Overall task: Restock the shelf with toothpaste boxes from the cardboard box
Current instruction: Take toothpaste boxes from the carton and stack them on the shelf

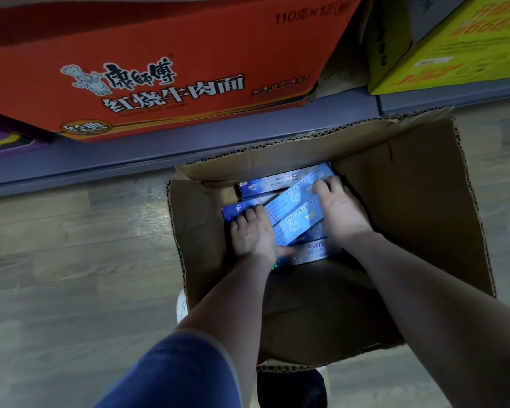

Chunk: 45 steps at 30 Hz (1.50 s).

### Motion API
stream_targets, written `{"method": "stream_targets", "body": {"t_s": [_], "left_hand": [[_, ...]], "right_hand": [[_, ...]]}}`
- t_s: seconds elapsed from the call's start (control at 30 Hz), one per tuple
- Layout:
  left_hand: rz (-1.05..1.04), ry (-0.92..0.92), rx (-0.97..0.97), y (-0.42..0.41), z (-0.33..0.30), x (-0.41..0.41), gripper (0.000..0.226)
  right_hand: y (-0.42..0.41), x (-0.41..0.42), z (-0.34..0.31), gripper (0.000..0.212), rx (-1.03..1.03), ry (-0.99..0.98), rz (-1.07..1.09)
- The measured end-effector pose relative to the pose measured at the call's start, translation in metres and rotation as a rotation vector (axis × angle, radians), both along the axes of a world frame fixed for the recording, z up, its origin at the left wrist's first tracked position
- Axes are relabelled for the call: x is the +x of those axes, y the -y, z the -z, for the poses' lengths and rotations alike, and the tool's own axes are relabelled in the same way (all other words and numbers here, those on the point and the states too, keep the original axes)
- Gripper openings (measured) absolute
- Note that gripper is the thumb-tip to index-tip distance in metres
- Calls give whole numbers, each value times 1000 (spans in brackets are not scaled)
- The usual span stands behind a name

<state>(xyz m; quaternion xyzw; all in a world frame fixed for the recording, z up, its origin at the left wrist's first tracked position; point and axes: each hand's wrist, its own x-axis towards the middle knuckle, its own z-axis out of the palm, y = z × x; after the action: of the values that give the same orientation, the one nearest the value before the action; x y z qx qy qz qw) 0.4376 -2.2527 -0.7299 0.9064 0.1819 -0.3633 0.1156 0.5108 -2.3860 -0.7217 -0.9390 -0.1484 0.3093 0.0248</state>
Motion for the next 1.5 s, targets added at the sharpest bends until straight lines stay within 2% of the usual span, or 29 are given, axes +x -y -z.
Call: {"method": "stream_targets", "body": {"t_s": [0.1,0.17,0.2,0.27,0.33,0.37,0.43,0.5,0.6,0.63,0.73,0.8,0.9,0.97,1.07,1.13,1.3,1.4,1.5], "left_hand": [[-31,5,-26,0,-2,1,104],[-29,1,-47,0,-5,1,107],[-41,-7,-69,1,-7,1,108],[-103,-15,-152,3,-10,-1,108],[-202,-9,-273,4,-11,-1,108],[-247,-9,-326,4,-13,-1,109],[-300,-9,-401,2,-17,-1,107],[-344,-4,-470,0,-22,0,95],[-546,3,-634,-2,-22,6,54],[-623,-20,-668,-2,-21,8,48],[-801,-173,-773,-4,-21,16,49],[-843,-300,-846,-8,-19,21,48],[-909,-395,-904,-12,-17,31,63],[-870,-404,-848,-13,-13,35,64],[-631,-400,-717,-18,-19,37,45],[-551,-452,-677,-21,-23,33,53],[-512,-460,-734,-27,-52,24,61],[-515,-349,-829,-28,-81,20,62],[-615,-201,-880,-30,-110,13,62]], "right_hand": [[1,-4,8,83,44,-100,336],[1,-6,11,82,119,-150,588],[0,-6,11,73,192,-195,726],[-4,-7,6,41,417,-373,1079],[-5,-8,-3,34,563,-589,1374],[-3,-8,-9,31,602,-665,1426],[2,-6,-18,26,696,-809,1424],[2,-3,-29,28,802,-922,1417],[-3,-3,-31,24,936,-956,1422],[-5,-4,-31,20,953,-943,1426],[-5,-8,-26,15,911,-881,1420],[-3,-11,-25,18,893,-873,1414],[-1,-12,-23,15,867,-883,1410],[-3,-12,-22,12,833,-862,1432],[-5,-12,-21,8,770,-739,1528],[-5,-11,-24,4,746,-676,1541],[-7,-14,-47,36,781,-514,1562],[-16,-16,-69,39,813,-506,1507],[-20,-15,-99,39,849,-518,1473]]}}
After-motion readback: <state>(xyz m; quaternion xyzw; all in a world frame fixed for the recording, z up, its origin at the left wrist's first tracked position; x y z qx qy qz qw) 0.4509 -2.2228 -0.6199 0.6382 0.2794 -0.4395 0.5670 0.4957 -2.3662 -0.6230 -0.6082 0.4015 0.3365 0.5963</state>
